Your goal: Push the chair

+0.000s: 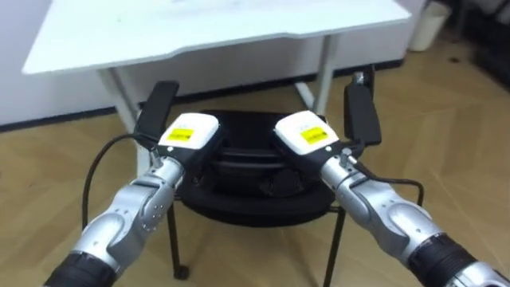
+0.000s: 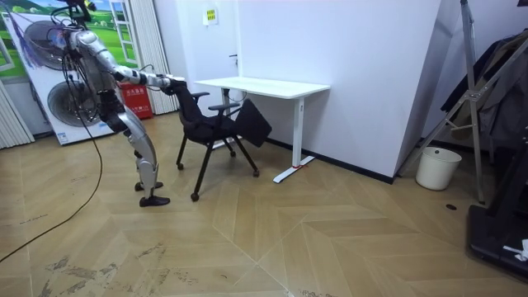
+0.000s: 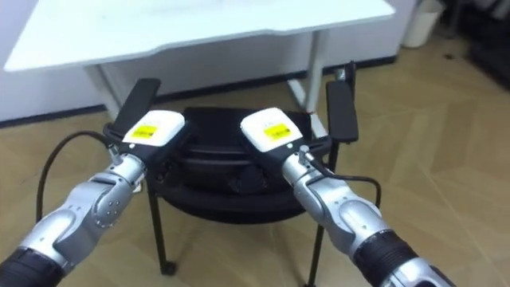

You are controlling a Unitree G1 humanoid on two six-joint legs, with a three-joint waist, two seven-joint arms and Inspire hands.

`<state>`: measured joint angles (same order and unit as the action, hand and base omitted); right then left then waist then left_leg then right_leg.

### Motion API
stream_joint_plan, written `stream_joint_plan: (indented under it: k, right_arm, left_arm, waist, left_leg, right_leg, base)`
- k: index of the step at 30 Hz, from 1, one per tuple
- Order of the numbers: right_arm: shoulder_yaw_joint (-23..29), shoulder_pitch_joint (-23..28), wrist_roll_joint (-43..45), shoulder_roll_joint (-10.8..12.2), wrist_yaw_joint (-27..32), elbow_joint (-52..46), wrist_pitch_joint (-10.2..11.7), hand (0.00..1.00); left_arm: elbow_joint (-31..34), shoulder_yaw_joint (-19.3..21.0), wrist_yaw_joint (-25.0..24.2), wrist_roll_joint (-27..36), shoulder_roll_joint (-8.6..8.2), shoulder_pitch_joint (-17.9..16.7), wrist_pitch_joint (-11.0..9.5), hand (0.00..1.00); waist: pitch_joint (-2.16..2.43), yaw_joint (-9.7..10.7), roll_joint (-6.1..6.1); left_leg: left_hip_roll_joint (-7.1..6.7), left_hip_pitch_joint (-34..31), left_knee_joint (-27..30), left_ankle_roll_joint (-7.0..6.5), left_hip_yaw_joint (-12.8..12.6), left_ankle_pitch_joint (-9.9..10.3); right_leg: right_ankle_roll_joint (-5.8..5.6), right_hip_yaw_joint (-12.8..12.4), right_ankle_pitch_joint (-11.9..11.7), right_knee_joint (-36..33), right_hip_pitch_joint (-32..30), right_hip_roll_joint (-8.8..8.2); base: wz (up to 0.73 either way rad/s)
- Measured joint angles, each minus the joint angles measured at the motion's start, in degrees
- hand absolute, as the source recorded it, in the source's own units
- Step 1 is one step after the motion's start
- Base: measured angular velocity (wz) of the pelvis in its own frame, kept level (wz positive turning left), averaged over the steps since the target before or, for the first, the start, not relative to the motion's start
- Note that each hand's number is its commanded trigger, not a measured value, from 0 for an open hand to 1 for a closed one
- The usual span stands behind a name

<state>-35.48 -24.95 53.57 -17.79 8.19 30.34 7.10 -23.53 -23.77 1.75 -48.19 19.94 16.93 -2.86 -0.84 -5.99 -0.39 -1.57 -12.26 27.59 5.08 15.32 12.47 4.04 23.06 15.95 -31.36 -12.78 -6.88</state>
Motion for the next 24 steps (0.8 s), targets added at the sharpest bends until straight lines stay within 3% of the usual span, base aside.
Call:
stream_joint_plan:
  k: [2,4,7,8,9,11,13,14,15,16,18,20,24]
  right_arm:
    - [0.0,-0.8,0.1,0.0,-0.1,0.2,0.4,1.0]
    - [0.0,-1.0,0.1,-0.1,-0.2,0.2,0.4,1.0]
    - [0.2,-1.0,0.3,-0.5,0.0,0.2,0.5,1.0]
    - [0.3,-1.0,0.3,-0.5,0.0,0.0,0.5,1.0]
    - [0.7,-1.0,0.3,-0.4,0.1,-0.1,0.6,1.0]
    - [1.1,-1.0,0.3,-0.3,0.4,-0.3,0.9,1.0]
    - [1.3,-0.9,0.4,-0.2,0.5,-0.3,1.1,1.0]
    - [1.3,-0.8,0.4,-0.4,0.6,-0.2,1.3,1.0]
    - [1.4,-0.3,0.3,-0.2,0.9,0.6,1.6,1.0]
    - [1.4,0.0,0.3,-0.1,1.0,0.8,1.7,1.0]
    - [2.4,1.6,0.4,-0.4,1.6,0.4,2.3,1.0]
    - [3.1,2.6,0.9,-0.6,2.2,0.3,3.0,1.0]
    - [3.5,2.8,1.9,-1.4,3.0,-0.1,3.5,1.0]
  left_arm:
    - [0.4,0.1,0.4,0.0,0.03,-0.2,0.1,1.0]
    - [0.4,0.0,0.6,0.1,0.04,-0.1,0.1,1.0]
    - [0.5,0.0,0.6,0.1,0.0,0.2,0.1,1.0]
    - [0.9,0.0,0.6,0.1,0.15,0.2,0.1,1.0]
    - [1.6,0.1,0.6,0.1,0.39,0.2,0.2,1.0]
    - [2.2,0.1,0.6,0.0,0.91,0.3,0.2,1.0]
    - [2.1,0.2,0.6,0.0,1.06,0.6,0.1,1.0]
    - [1.6,-0.1,0.6,0.0,0.93,1.0,0.0,1.0]
    - [1.2,-0.6,0.6,0.1,0.93,0.9,0.1,1.0]
    - [1.2,-1.0,0.6,0.1,1.01,0.8,0.1,1.0]
    - [0.9,-2.1,0.8,0.2,0.95,0.8,0.4,1.0]
    - [1.3,-2.8,1.1,0.2,0.67,0.8,0.6,1.0]
    - [1.1,-3.2,1.7,0.2,0.01,0.9,1.0,1.0]
  waist:
    - [0.05,-0.5,0.14]
    - [-0.08,-0.3,0.36]
    - [-0.67,0.0,0.14]
    - [-0.76,0.4,0.02]
    - [-0.63,1.4,0.27]
    - [-0.96,1.7,-0.37]
    - [-0.96,2.5,-0.43]
    - [-1.12,4.1,-0.11]
    - [-1.33,4.6,-0.43]
    - [-1.08,4.5,-0.05]
    - [-1.24,5.3,-0.18]
    - [-1.03,5.9,-0.41]
    - [-0.98,6.3,0.36]
  left_leg:
    - [0.84,-0.1,-1.0,0.22,-1.8,-0.5]
    - [1.01,-0.1,-1.3,0.13,-2.0,-1.1]
    - [1.21,-0.1,-0.7,0.14,-2.7,-1.1]
    - [1.92,-0.5,-0.5,0.03,-4.9,-1.0]
    - [2.69,-1.3,0.1,-0.22,-7.2,-1.0]
    - [3.55,-2.0,0.7,-0.43,-9.5,-1.1]
    - [4.06,-2.8,2.3,-0.48,-10.5,-1.1]
    - [4.26,-3.3,4.6,-0.71,-10.7,-0.9]
    - [5.27,-3.6,8.3,-1.54,-12.5,-0.2]
    - [6.05,-3.7,10.5,-2.12,-13.8,0.2]
    - [7.87,-4.0,13.3,-2.42,-17.7,0.4]
    - [7.78,-3.9,12.1,-2.48,-18.7,0.5]
    - [7.44,-3.4,10.1,-2.97,-19.8,0.8]
  right_leg:
    - [-0.12,1.0,0.5,0.2,0.3,0.03]
    - [-0.35,2.3,1.0,0.9,1.4,0.08]
    - [-0.4,4.0,2.0,1.0,2.8,-0.1]
    - [-0.34,4.9,2.3,1.1,3.2,-0.16]
    - [-0.08,6.3,2.6,1.2,3.5,-0.17]
    - [0.59,7.0,3.1,1.1,3.7,-0.01]
    - [1.9,8.6,3.4,0.9,4.2,-0.42]
    - [2.88,10.7,3.6,0.5,5.0,-0.99]
    - [3.0,11.8,4.1,0.5,6.2,-1.06]
    - [3.05,12.3,4.3,0.5,6.8,-1.06]
    - [1.68,13.2,5.4,0.4,8.5,-1.06]
    - [0.91,13.1,5.5,0.5,9.3,-1.05]
    - [0.76,12.5,5.1,0.8,9.0,-0.99]
  base:
    - [0.37]
    - [0.4]
    - [0.36]
    - [0.45]
    - [0.5]
    - [0.37]
    - [0.41]
    - [0.56]
    - [0.43]
    - [0.22]
    - [0.29]
    - [0.27]
    - [0.07]
